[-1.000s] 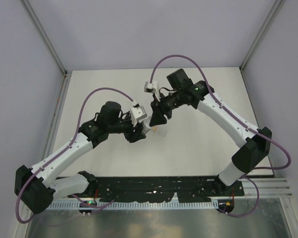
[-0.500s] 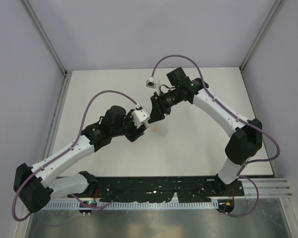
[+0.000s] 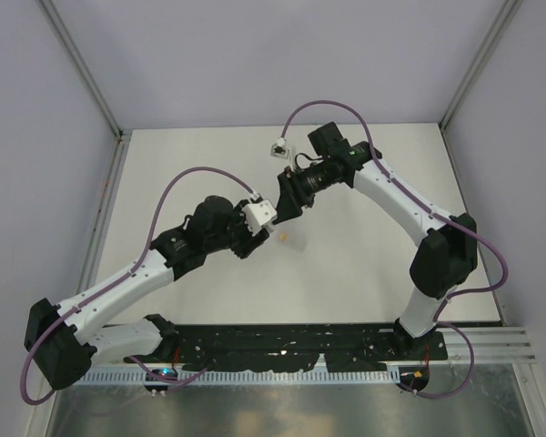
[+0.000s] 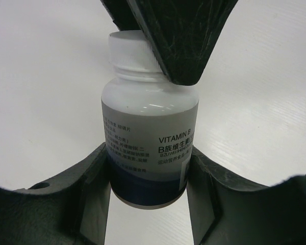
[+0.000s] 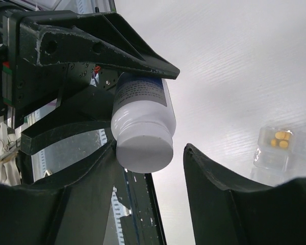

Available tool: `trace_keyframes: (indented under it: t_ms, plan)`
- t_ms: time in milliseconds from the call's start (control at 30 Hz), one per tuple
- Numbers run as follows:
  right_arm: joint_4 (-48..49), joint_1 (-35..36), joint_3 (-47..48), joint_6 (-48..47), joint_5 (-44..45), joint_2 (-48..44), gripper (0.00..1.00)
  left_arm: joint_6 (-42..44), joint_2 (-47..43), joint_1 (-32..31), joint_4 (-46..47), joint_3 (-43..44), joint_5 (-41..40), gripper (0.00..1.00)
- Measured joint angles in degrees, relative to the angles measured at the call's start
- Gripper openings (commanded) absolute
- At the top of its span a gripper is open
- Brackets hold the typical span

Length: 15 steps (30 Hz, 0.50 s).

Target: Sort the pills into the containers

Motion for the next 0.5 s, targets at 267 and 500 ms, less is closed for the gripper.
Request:
trace_keyframes:
  t_ms: [267, 500]
  plan:
    - [0.07, -0.87, -0.66, -0.74, -0.04, -0.81, 0.71, 0.76, 0.0, -0.22, 1.31, 0.0, 0.02, 0.0]
    - [-0.04, -1.09, -1.4, -2.62, -0.02, -2.95, 0.76, 0.76, 0.0, -0.26, 1.38, 0.0, 0.04, 0.0]
